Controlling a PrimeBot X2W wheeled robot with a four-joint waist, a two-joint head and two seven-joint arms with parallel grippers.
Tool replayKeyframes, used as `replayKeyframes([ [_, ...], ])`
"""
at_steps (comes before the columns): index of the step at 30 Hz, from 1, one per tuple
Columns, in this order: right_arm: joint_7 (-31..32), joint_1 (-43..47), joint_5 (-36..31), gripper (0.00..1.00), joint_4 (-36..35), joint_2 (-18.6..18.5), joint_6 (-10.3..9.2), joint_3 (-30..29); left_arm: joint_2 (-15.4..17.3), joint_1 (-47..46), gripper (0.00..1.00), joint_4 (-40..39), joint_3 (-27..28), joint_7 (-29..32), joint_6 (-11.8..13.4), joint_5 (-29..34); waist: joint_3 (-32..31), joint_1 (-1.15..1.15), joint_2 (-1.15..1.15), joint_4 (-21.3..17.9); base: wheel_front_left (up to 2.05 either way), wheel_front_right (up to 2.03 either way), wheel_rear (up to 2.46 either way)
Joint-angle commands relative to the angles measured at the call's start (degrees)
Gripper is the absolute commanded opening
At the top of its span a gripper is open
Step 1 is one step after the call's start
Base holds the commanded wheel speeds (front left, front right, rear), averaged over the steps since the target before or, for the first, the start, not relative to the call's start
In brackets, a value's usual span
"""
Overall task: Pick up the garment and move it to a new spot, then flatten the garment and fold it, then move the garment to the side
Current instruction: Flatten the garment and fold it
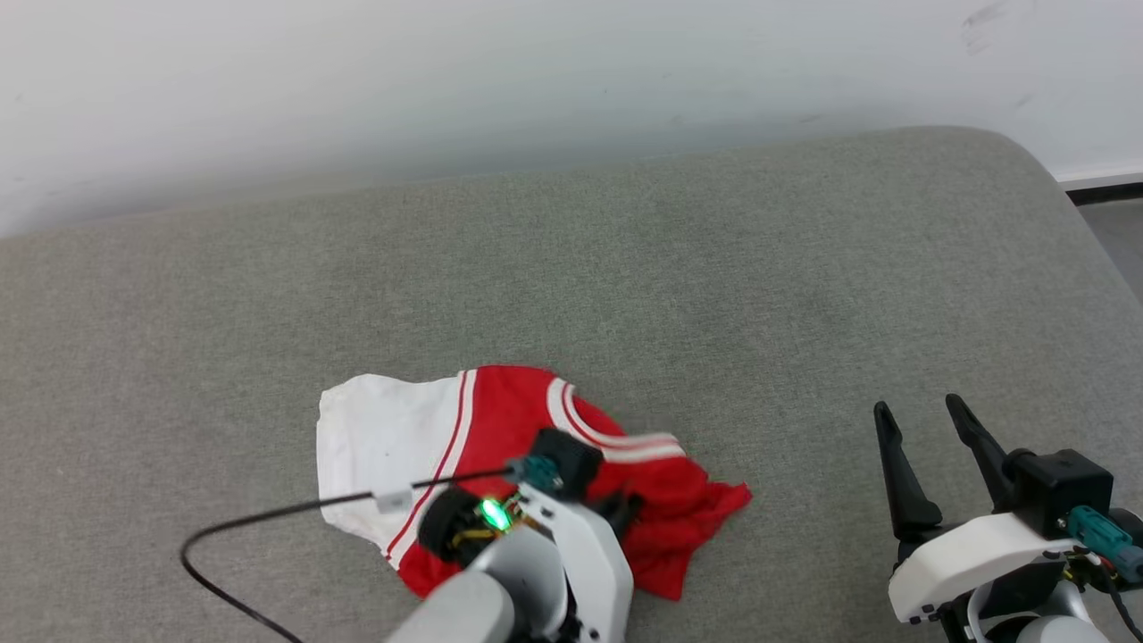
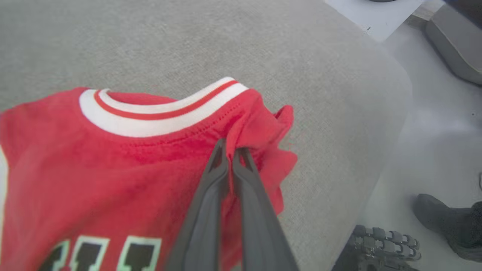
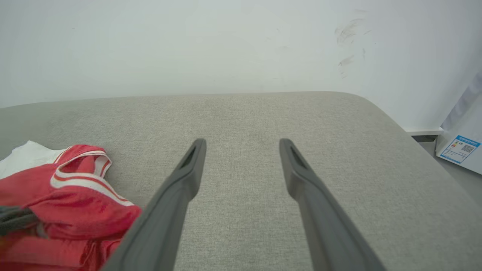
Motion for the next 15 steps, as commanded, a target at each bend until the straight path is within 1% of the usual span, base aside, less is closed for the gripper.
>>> replayKeyframes([
  [1,-0.26,-0.79,0.01,1.0,0.01,0.07,-0.02,-0.02,-0.05,1.12,0.0,0.58,-0.3,0.23,-0.2,-0.31,0.06,0.0,0.0,0.03,0.0,0.0,0.0],
  [2,-0.32,-0.82,0.06,1.0,-0.02,0.07,-0.02,-0.08,-0.61,1.35,0.0,1.56,-0.93,0.11,-0.5,-0.36,0.17,0.0,0.0,0.08,0.0,0.0,0.0],
  [3,-0.36,-0.81,0.11,1.0,-0.03,0.08,-0.02,-0.06,-1.06,1.49,0.18,2.65,-1.13,-0.25,-0.53,-0.49,0.28,0.0,0.0,0.11,0.0,0.0,0.0],
  [4,-0.43,-0.8,0.18,1.0,-0.02,0.08,-0.02,-0.09,-1.49,1.57,0.55,3.33,-1.14,-0.93,-0.48,-0.6,0.37,0.0,0.0,0.18,0.0,0.0,0.0],
  [5,-0.52,-0.79,0.2,1.0,-0.01,0.08,-0.02,-0.22,-1.71,1.6,1.0,3.87,-1.08,-1.98,-0.17,-0.41,0.39,0.0,0.0,0.33,0.0,0.0,0.0],
  [9,-0.45,-0.38,-0.12,1.0,0.05,0.08,-0.02,-0.65,-2.17,1.57,1.0,3.98,0.34,-6.99,0.52,-0.27,0.06,0.0,0.0,1.18,0.0,0.0,0.0],
  [12,-0.3,-0.33,-0.26,1.0,0.11,0.07,-0.02,-0.82,-1.45,1.25,1.0,2.41,1.7,-10.95,1.15,0.42,-0.46,0.0,0.0,1.77,0.0,0.0,0.0],
  [15,-0.11,-0.24,-0.48,1.0,0.11,0.07,-0.02,-0.9,-0.69,1.91,1.0,-0.03,3.43,-15.11,2.51,0.92,-1.13,0.0,0.0,2.23,0.0,0.0,0.0],
])
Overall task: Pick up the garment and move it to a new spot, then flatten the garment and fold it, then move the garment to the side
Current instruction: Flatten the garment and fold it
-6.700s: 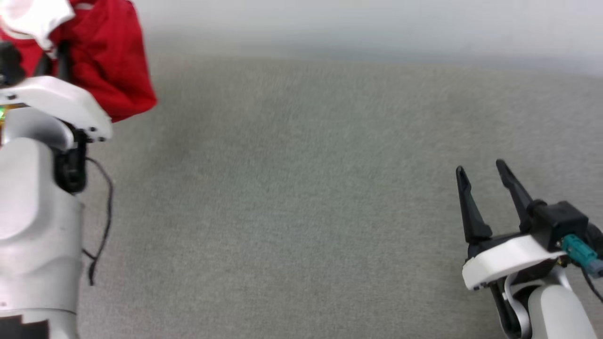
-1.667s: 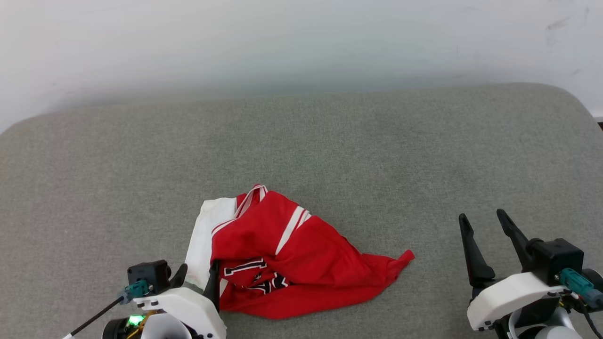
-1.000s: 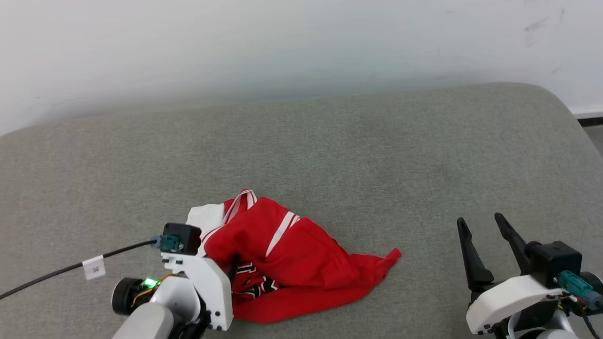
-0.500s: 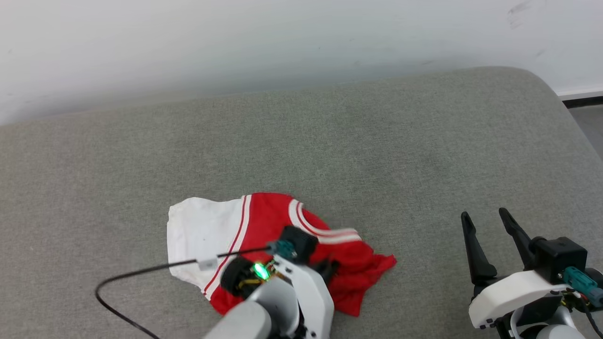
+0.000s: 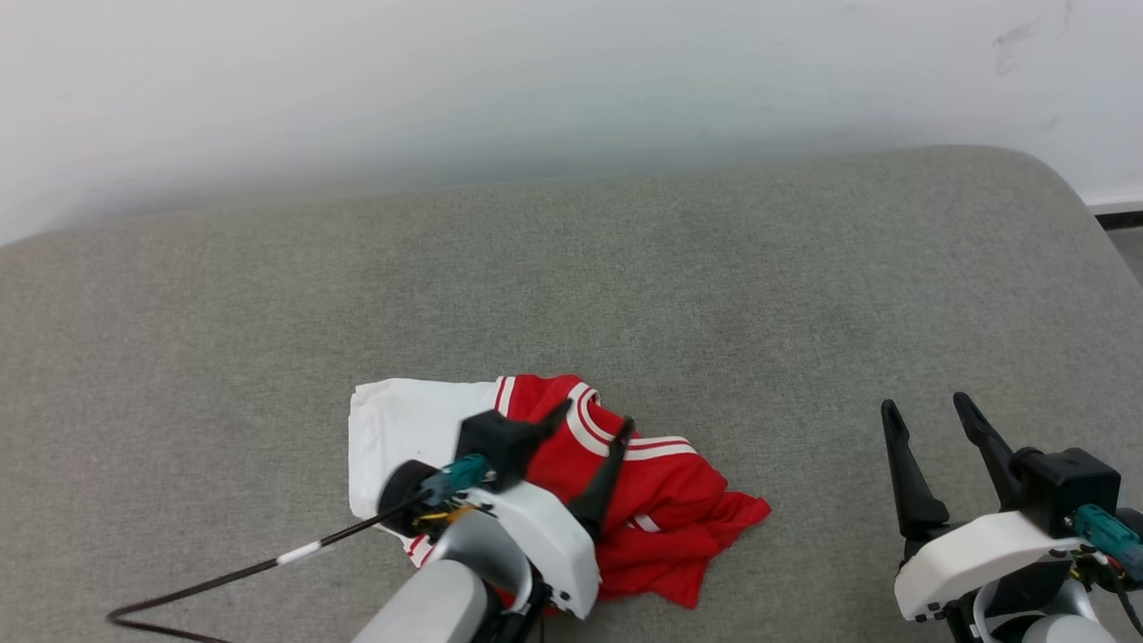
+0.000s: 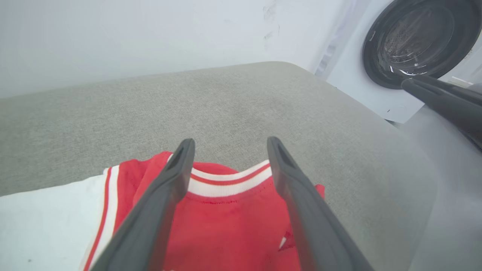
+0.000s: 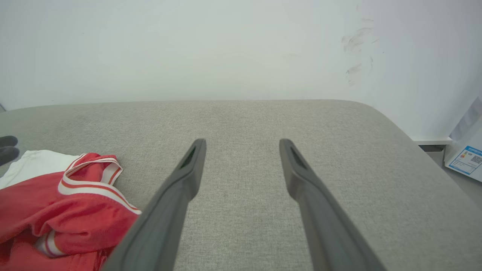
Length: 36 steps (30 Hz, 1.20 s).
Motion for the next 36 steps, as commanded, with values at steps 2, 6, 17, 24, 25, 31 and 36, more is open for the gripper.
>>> replayKeyframes([
  [2,0.04,0.15,-0.36,1.0,-0.02,0.07,-0.02,-0.12,0.7,1.26,1.0,-1.38,1.43,-2.26,1.53,0.55,-0.59,0.0,0.0,0.31,0.0,0.0,0.0],
  [6,0.37,0.82,-0.57,1.0,-0.23,0.07,-0.02,-0.44,2.51,3.34,1.0,-4.39,5.63,-7.31,6.04,1.27,-1.46,0.0,0.0,0.7,0.0,0.0,0.0],
  [17,1.2,2.81,-0.9,1.0,-0.96,0.07,-0.02,0.26,9.28,13.49,1.0,-9.03,17.42,-13.26,15.45,0.27,-3.52,0.0,0.0,1.21,0.0,0.0,0.0],
  [24,2.18,3.56,-0.63,1.0,-1.38,0.06,-0.02,0.67,12.62,16.52,1.0,-10.42,18.28,-11.86,14.58,-0.25,-4.13,0.0,0.0,1.66,0.0,0.0,0.0],
  [25,2.57,3.56,-0.65,1.0,-1.28,-0.02,-0.02,0.68,12.71,16.66,1.0,-10.74,17.96,-11.6,14.52,-0.16,-4.18,0.0,0.0,1.69,0.0,0.0,0.0],
  [31,9.6,3.14,3.24,1.0,1.59,-1.22,-0.02,1.68,12.13,16.19,1.0,-11.26,16.6,-11.1,13.75,-0.4,-4.14,0.0,0.0,2.21,0.0,0.0,0.0],
  [36,21.77,-0.08,8.79,1.0,4.94,-4.58,-0.02,6.77,11.31,13.84,1.0,-11.34,15.09,-10.97,12.94,0.03,-2.85,0.0,0.0,3.93,0.0,0.0,0.0],
])
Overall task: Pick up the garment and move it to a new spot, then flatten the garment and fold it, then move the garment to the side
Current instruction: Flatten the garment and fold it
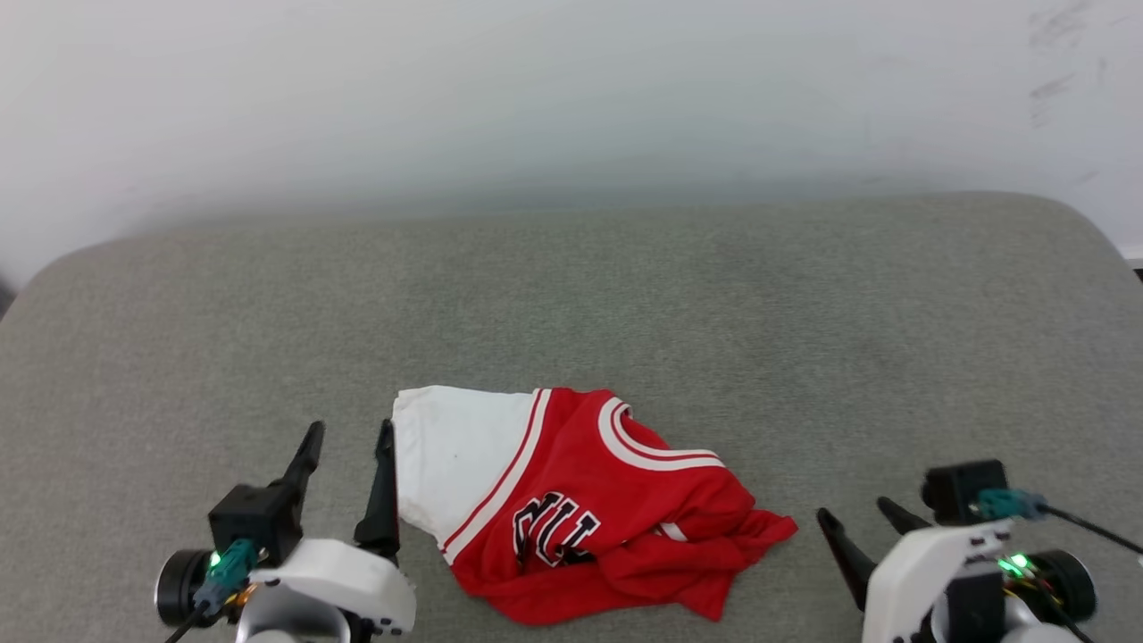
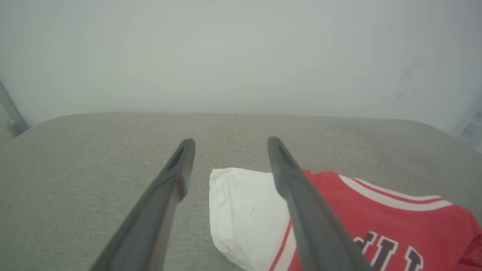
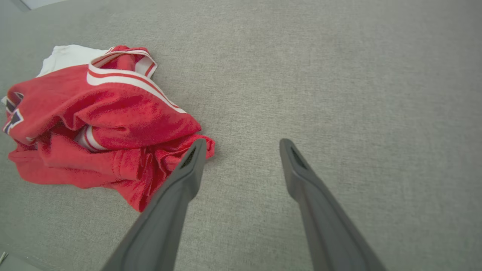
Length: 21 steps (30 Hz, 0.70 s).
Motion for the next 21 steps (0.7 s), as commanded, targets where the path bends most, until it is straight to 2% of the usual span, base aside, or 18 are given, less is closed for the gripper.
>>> replayKeyframes([
  [1,1.51,-1.75,1.12,1.0,0.23,-0.77,-0.02,1.66,-0.05,-1.31,1.0,-0.14,-0.24,0.05,-0.14,0.35,0.93,0.0,0.0,1.03,0.0,0.0,0.0],
  [7,8.77,-7.93,6.68,1.0,2.14,-4.78,-0.02,11.93,-0.82,-4.7,1.0,-0.67,-1.43,0.47,-0.58,1.24,3.62,0.0,0.0,3.82,0.0,0.0,0.0],
  [13,11.79,-13.9,11.18,1.0,5.22,-8.11,-0.02,19.28,-1.7,-6.75,1.0,-0.15,-2.78,0.16,-0.89,1.81,6.25,0.0,0.0,5.54,0.0,0.0,0.0],
  [15,11.2,-16.05,12.01,0.0,6.36,-8.8,-0.02,19.96,-2.02,-7.36,1.0,0.15,-3.04,-0.02,-1.02,1.87,6.97,0.0,0.0,5.91,0.0,0.0,0.0],
  [21,8.48,-22.64,11.56,0.0,8.88,-11.81,-0.02,18.85,-2.97,-8.93,1.0,0.76,-3.76,-0.45,-1.47,1.8,8.84,0.0,0.0,6.52,0.0,0.0,0.0],
])
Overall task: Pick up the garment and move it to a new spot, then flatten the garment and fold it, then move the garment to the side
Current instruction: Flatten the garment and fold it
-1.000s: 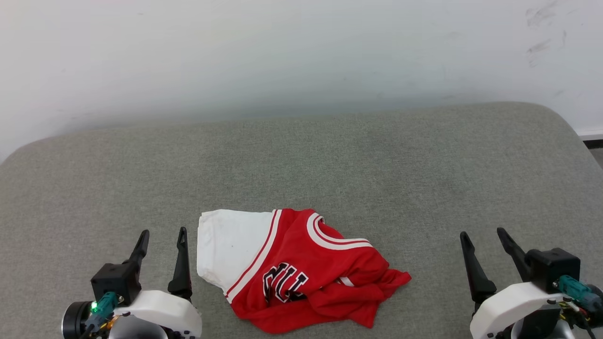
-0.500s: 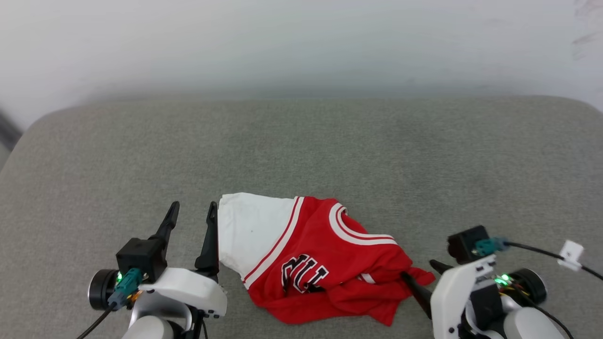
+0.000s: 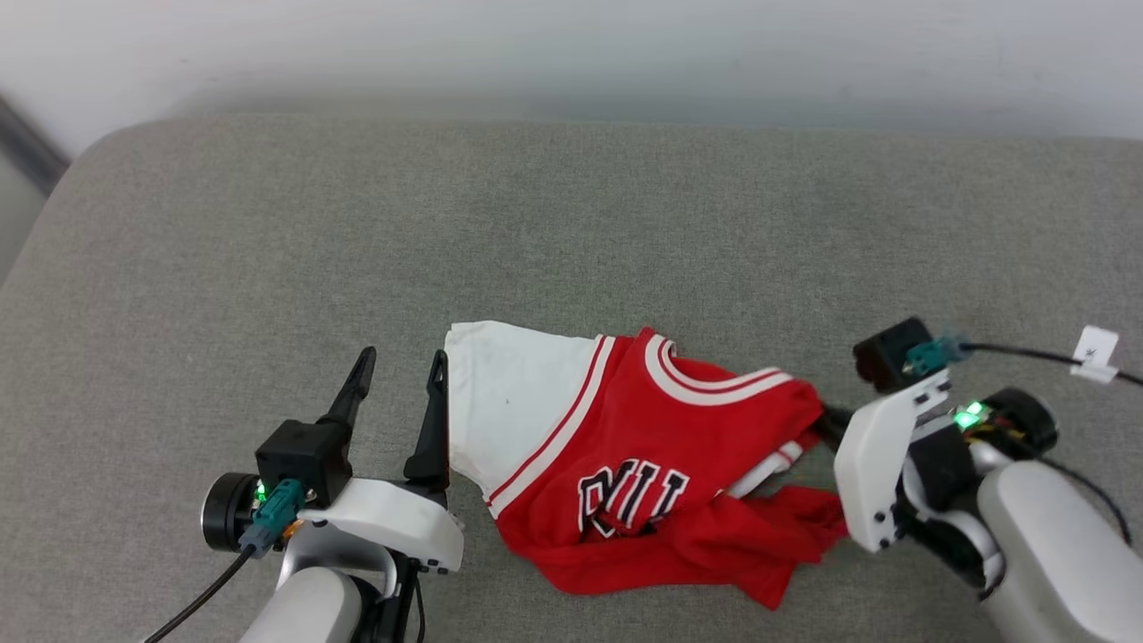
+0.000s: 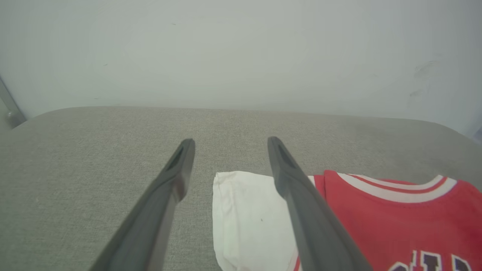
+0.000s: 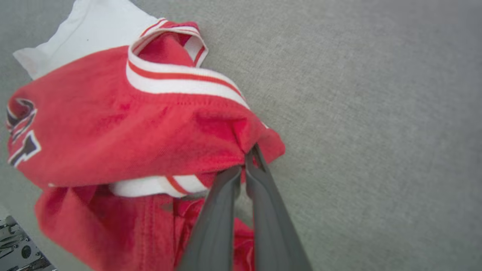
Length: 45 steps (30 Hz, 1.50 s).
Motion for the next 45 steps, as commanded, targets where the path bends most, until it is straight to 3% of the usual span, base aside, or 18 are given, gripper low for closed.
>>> replayKeyframes([
  [1,-0.97,-2.76,-0.89,0.0,0.37,-1.27,-0.03,-0.85,-0.28,-1.08,1.0,0.09,-0.26,-0.3,-0.11,0.19,0.73,0.0,0.0,0.24,0.0,0.0,0.0],
  [12,-4.95,-18.3,-4.56,0.0,6.01,-6.15,-0.03,-2.98,-1.97,-5.73,1.0,1.57,-2.09,-1.04,-1.34,1.18,6.63,0.0,0.0,2.06,0.0,0.0,0.0],
  [17,-10.02,-19.7,-4.26,0.0,14.56,-3.61,-0.02,-2.73,-2.77,-7.38,1.0,3.15,-2.38,-1.81,-1.8,1.44,8.08,0.0,0.0,2.53,0.0,0.0,0.0],
  [18,-11.65,-19.38,-4.35,0.25,16.29,-3.09,-0.02,-2.7,-2.88,-7.53,1.0,3.45,-2.36,-1.9,-1.87,1.4,8.12,0.0,0.0,2.57,0.0,0.0,0.0],
  [19,-13.34,-19.05,-4.2,0.84,17.97,-2.57,-0.03,-2.88,-2.98,-7.61,1.0,3.72,-2.34,-2.07,-1.93,1.35,8.12,0.0,0.0,2.56,0.0,0.0,0.0],
  [20,-15.03,-18.62,-3.48,1.0,19.53,-1.77,-0.03,-3.16,-3.01,-7.66,1.0,3.97,-2.29,-2.2,-1.99,1.28,8.05,0.0,0.0,2.47,0.0,0.0,0.0],
  [26,-28.53,-15.79,-2.53,1.0,23.97,0.93,-0.03,-7.17,-2.13,-5.59,1.0,5.25,-1.45,-2.66,-1.35,0.62,5.48,0.0,0.0,0.71,0.0,0.0,0.0],
  [30,-30.9,-12.45,-1.35,1.0,24.09,0.86,-0.03,-10.15,-1.6,-4.22,1.0,5.23,-0.74,-2.7,-0.69,0.09,3.39,0.0,0.0,-0.76,0.0,0.0,0.0],
  [33,-27.44,-10.12,0.05,1.0,23.52,0.09,-0.02,-11.9,-1.32,-3.15,1.0,4.77,-0.51,-2.47,-0.26,-0.24,2.22,0.0,0.0,-1.52,0.0,0.0,0.0],
  [37,-17.73,-8.17,1.95,1.0,21.79,-0.86,-0.02,-11.73,-1.01,-2.3,1.0,3.76,-0.46,-2.02,0.34,-0.37,1.59,0.0,0.0,-2.08,0.0,0.0,0.0],
  [45,-3.42,-7.62,5.05,1.0,17.31,0.66,-0.02,-8.82,-1.22,-3.69,1.0,2.4,-1.94,-1.09,-0.05,0.06,3.49,0.0,0.0,-1.06,0.0,0.0,0.0],
])
